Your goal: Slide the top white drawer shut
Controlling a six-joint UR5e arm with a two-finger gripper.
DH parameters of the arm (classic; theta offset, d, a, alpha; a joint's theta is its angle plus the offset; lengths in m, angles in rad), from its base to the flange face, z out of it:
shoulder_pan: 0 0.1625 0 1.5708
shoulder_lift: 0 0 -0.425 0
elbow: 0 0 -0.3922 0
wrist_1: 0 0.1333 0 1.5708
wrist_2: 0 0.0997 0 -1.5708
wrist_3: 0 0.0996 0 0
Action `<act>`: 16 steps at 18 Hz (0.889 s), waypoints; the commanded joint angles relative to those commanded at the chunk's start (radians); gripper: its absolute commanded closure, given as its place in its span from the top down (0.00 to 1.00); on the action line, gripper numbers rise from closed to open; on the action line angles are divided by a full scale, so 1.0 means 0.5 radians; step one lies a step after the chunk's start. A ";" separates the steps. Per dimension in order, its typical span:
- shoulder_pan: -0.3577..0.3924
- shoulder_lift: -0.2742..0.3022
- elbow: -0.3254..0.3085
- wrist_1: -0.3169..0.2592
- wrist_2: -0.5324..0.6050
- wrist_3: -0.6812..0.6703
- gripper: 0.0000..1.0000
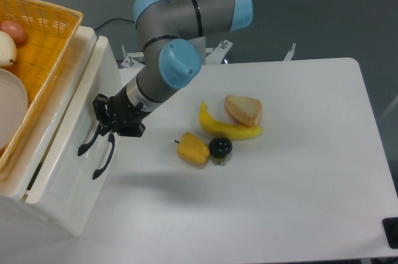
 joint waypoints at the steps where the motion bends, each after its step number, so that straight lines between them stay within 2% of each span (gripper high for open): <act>1: -0.003 0.000 0.000 0.000 0.000 0.000 0.13; 6: -0.003 -0.006 0.000 0.015 0.003 0.003 0.13; 10: 0.043 -0.028 0.003 0.061 0.021 0.015 0.19; 14: 0.190 -0.043 0.012 0.061 0.119 0.025 0.32; 16: 0.285 -0.043 0.034 0.061 0.168 0.025 0.35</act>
